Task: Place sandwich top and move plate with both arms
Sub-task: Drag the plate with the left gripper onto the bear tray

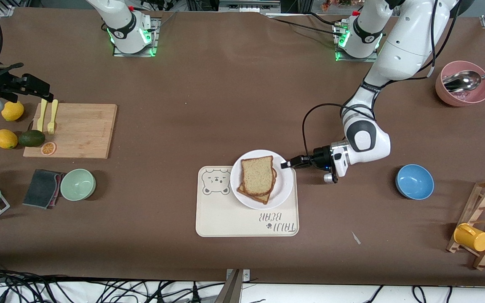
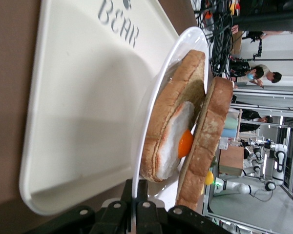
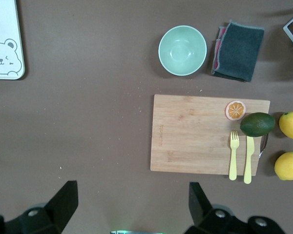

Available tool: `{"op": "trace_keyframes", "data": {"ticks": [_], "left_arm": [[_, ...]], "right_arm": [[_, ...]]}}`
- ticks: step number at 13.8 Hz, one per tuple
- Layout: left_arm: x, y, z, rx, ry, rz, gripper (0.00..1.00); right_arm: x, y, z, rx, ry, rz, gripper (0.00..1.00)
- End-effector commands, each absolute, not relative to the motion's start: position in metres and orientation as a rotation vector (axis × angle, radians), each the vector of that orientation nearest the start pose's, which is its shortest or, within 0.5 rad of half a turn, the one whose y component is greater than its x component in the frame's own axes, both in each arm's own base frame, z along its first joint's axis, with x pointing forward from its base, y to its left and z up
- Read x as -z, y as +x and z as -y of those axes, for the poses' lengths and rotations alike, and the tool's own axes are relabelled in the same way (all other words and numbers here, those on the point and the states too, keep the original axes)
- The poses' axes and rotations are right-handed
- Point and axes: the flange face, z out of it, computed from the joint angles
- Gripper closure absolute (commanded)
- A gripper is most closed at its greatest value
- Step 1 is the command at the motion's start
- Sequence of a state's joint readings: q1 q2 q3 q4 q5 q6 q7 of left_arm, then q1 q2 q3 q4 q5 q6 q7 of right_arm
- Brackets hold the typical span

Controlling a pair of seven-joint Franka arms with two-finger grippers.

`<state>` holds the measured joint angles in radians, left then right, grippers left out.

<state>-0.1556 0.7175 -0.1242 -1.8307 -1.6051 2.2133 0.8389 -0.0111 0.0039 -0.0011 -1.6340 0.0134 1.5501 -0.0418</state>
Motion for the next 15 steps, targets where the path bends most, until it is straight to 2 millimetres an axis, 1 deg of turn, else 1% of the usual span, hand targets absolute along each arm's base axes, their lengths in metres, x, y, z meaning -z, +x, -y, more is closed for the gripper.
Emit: {"op": "trace_keyframes", "data": {"ticks": [1, 4, 5, 8, 10, 12, 15], "left_arm": [[-0.140, 0.624, 0.205, -0.104, 1.977, -0.306, 1.00], [-0.137, 0.634, 0.217, -0.096, 1.973, -0.348, 1.00], [-0.133, 0.635, 0.221, -0.096, 1.970, -0.373, 1.00], [-0.124, 0.636, 0.248, -0.093, 1.940, -0.404, 1.00], [-0.124, 0.636, 0.254, -0.098, 1.953, -0.428, 1.00], [-0.119, 0.635, 0.253, -0.092, 1.959, -0.431, 1.00], [-0.118, 0.634, 0.253, -0.088, 1.963, -0.428, 1.00]], "right_arm": [[-0.596, 0.549, 0.007, -0.138, -3.118, 0.057, 0.00], [-0.596, 0.549, 0.007, -0.138, -3.118, 0.057, 0.00], [-0.596, 0.549, 0.007, -0.138, -3.118, 0.057, 0.00], [-0.596, 0.549, 0.007, -0.138, -3.118, 0.057, 0.00], [-0.596, 0.549, 0.007, -0.138, -3.118, 0.057, 0.00], [-0.596, 0.549, 0.007, -0.135, -3.118, 0.057, 0.00], [-0.596, 0.549, 0.007, -0.135, -3.118, 0.057, 0.00]]}}
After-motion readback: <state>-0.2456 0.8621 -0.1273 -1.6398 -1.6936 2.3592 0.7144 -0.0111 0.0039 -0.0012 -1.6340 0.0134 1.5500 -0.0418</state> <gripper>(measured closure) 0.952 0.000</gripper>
